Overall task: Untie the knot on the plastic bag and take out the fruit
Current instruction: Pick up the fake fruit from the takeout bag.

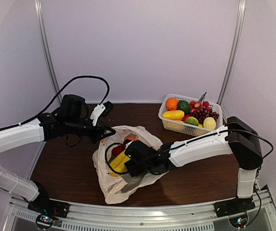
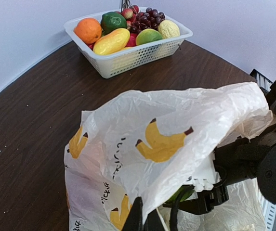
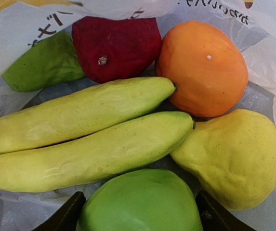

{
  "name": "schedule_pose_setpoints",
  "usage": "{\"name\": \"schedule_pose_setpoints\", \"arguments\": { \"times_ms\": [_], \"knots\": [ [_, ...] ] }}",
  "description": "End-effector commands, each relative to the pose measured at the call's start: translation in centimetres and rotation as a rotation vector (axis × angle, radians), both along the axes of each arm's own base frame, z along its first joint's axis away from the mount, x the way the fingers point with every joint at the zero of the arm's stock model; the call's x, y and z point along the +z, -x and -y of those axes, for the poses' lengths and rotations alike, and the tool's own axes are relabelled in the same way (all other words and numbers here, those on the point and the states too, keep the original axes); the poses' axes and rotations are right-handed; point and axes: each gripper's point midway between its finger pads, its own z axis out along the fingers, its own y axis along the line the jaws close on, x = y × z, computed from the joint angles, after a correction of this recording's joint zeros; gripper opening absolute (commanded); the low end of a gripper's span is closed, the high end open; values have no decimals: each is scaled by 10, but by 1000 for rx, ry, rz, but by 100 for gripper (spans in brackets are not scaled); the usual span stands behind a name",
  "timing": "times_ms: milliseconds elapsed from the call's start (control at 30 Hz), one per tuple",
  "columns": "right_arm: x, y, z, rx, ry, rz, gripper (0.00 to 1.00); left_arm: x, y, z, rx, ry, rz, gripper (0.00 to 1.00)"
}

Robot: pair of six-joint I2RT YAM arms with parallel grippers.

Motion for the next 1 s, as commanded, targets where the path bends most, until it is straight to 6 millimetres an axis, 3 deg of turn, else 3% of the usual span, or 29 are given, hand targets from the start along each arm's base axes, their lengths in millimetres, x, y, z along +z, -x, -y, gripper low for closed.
{"name": "schedule_pose_setpoints", "arguments": {
  "times_ms": [0, 433, 600, 733, 967],
  "knots": [
    [47, 12, -12, 86, -116, 57, 69, 3, -10, -5, 26, 42, -8, 0],
    [149, 77, -15, 305, -368, 257, 69, 9, -13, -9, 21, 85, -25, 0],
    [209, 92, -8, 344, -543, 284, 69, 7, -13, -10, 29, 80, -29, 0],
    [258, 92, 18, 309, -648, 354, 69, 5, -15, -12, 36, 65, -26, 0],
    [297, 52, 86, 79, -528, 471, 69, 9, -13, -15, 45, 67, -12, 0]
  ]
}}
